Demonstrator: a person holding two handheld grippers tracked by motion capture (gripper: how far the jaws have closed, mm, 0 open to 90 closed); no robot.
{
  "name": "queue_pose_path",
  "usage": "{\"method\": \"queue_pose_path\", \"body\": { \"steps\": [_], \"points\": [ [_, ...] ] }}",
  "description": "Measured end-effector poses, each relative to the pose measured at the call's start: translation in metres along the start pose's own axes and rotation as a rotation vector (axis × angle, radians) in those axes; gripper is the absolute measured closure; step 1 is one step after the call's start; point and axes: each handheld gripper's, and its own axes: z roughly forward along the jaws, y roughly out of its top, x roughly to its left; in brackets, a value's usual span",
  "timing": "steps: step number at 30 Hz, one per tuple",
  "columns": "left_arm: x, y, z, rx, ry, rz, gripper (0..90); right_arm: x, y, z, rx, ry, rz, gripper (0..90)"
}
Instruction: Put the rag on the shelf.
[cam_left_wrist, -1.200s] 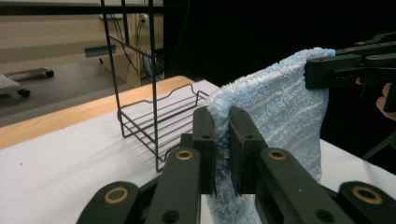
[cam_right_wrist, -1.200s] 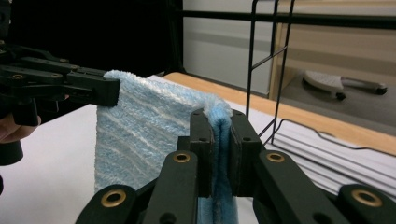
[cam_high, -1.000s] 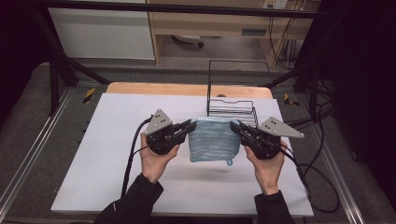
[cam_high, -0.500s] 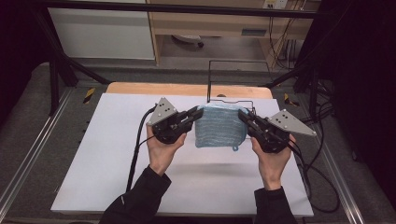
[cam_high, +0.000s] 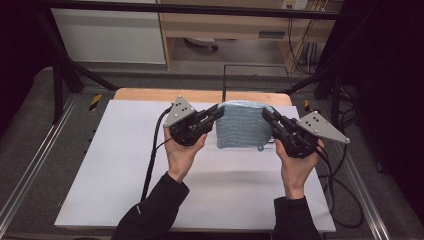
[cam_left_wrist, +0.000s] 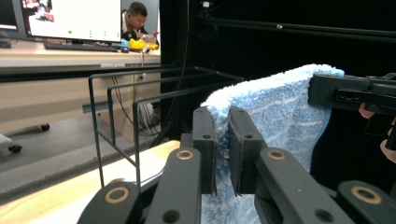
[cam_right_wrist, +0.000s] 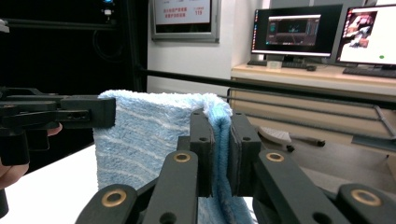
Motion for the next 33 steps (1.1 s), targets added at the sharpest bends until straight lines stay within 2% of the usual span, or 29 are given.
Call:
{"method": "queue_pose_path", "body": {
  "steps": [23, 33],
  "points": [
    [0.002, 0.044, 0.021, -0.119, 0.008, 0.014, 82.6, -0.008, 0.045, 0.006, -0.108, -0.050, -0.062, 83.0],
    [0.002, 0.068, 0.032, -0.147, 0.007, 0.023, 82.6, -0.015, 0.064, 0.009, -0.138, -0.065, -0.073, 83.0]
  ]
}}
